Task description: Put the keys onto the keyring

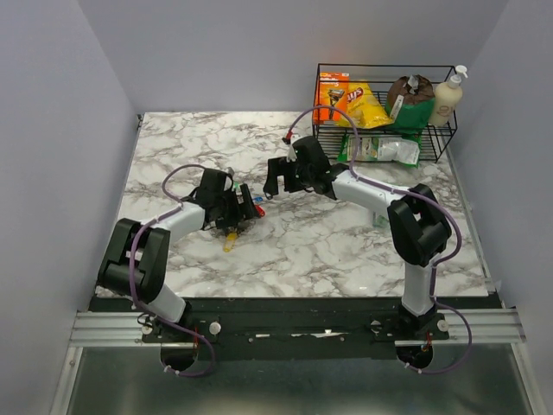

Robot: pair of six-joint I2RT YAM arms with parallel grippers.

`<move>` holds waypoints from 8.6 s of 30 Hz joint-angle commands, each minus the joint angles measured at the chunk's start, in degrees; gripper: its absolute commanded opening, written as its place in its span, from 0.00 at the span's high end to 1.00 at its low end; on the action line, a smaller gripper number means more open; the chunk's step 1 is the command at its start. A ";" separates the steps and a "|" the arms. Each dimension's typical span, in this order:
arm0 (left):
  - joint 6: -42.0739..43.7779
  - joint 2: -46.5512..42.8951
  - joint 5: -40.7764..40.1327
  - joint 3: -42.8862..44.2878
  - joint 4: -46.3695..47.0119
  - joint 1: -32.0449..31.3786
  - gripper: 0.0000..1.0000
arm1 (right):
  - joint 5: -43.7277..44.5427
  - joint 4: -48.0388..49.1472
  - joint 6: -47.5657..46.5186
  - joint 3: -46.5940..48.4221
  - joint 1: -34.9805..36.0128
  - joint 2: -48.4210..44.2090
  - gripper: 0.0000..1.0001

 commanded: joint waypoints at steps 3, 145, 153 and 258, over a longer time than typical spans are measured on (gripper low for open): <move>-0.20 -7.68 -4.00 0.37 -8.86 -0.45 0.04 | -0.72 -2.29 0.38 1.47 0.27 1.75 0.00; 6.48 -24.74 -16.40 -5.15 4.59 8.51 0.01 | -19.27 14.41 -0.58 -7.41 5.55 7.02 0.46; 6.48 -24.13 -16.40 -5.24 4.68 8.51 0.01 | -19.09 13.89 -0.32 -6.26 5.55 8.60 0.43; 6.31 -24.48 -14.91 -9.37 8.28 8.60 0.01 | -28.76 22.50 -5.33 -20.33 5.64 0.95 0.78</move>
